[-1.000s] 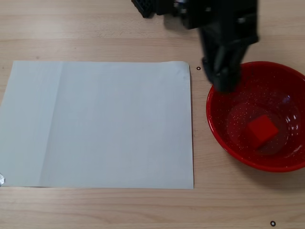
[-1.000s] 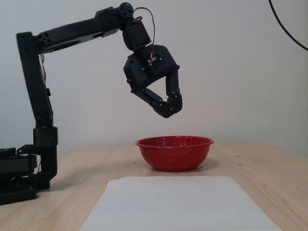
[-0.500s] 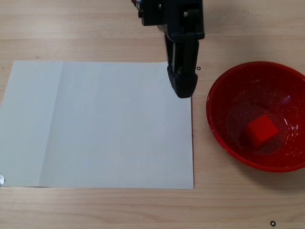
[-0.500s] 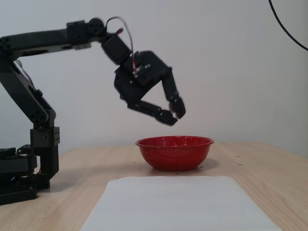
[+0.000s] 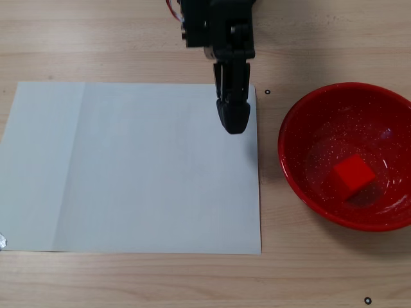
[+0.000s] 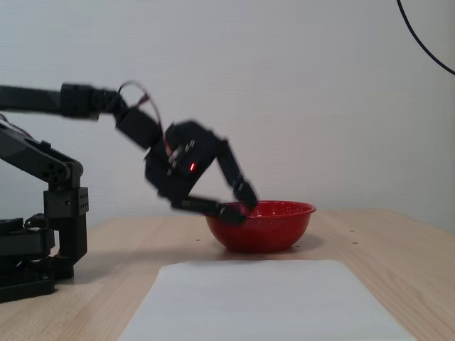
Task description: Grasp the red cube and put it in the red bowl.
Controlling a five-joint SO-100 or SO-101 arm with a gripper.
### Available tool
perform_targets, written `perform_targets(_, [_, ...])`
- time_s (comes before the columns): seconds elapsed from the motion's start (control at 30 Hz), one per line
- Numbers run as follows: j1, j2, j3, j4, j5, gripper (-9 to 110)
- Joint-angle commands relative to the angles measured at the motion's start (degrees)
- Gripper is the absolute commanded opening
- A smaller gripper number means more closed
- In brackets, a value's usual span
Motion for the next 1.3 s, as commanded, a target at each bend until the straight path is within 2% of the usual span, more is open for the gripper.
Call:
perform_targets(0.0, [0.4,5.6,0.0,-4.7,0.8,0])
perform_targets(0.33, [0.8,20.1,20.4,-13.6,0.4,0])
perform_targets(0.57, [0.6,26.7,20.8,-2.5,-6.0,0])
perform_targets(0.8, [-0.6,32.3,20.9,9.9,-7.4,0])
perform_targets(1.27, [-1.8,32.7,20.9,19.9,-8.8,0])
